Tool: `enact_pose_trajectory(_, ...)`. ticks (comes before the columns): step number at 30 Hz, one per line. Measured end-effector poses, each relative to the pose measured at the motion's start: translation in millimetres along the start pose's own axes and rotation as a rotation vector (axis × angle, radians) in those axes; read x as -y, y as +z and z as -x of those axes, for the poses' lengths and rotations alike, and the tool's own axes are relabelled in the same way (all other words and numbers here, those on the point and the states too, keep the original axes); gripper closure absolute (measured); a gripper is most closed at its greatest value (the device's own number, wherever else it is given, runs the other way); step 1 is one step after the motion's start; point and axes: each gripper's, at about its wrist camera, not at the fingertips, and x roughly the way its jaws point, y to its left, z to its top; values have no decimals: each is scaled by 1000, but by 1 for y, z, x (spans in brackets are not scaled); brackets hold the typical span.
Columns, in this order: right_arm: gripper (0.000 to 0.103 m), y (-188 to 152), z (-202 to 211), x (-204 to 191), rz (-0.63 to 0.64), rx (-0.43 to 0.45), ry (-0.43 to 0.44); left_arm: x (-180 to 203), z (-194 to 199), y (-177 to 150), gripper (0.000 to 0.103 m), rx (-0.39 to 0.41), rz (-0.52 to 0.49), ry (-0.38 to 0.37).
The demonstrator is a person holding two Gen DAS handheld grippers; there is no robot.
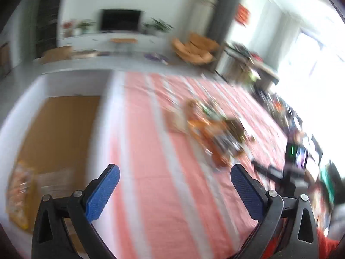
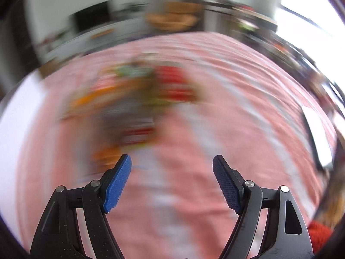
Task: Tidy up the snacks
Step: 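Carry both bags into the white box and release them from both tools, then move the left tool to the wrapped bread bar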
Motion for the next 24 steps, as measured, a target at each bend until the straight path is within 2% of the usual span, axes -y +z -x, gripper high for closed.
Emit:
enact_pose_trajectory(2,22,-5,-1,41,-78,-7,-44,27,-33,0,1,-36,-66,0)
enact_pose_trajectory(5,22,-1,-11,71,-181,-5,-53,48,-89,-7,1,-76,-131,45)
enact_pose_trajectory(9,22,2,-29,77,-150,-24,-56,35,-148,-25,1,-116,-123,144)
enact_pose_trajectory(11,21,-4,-30,75,-111,-33,-80,25,-162,-29,1,-122,-101,161)
enact_pose_trajectory(13,21,-21,-12,74,-91,-33,-96,16,-176,-30,1,-133,-84,169)
enact_pose_trajectory(15,20,-26,-11,76,-90,-29,-97,13,-189,-36,1,-131,-98,182)
enact_pose_trajectory(19,18,-35,-2,74,-92,-22,-101,14,-193,-39,0,-140,-134,199)
enact_pose_trajectory(24,16,-36,-1,74,-92,-16,-105,13,-190,-38,0,-140,-131,197)
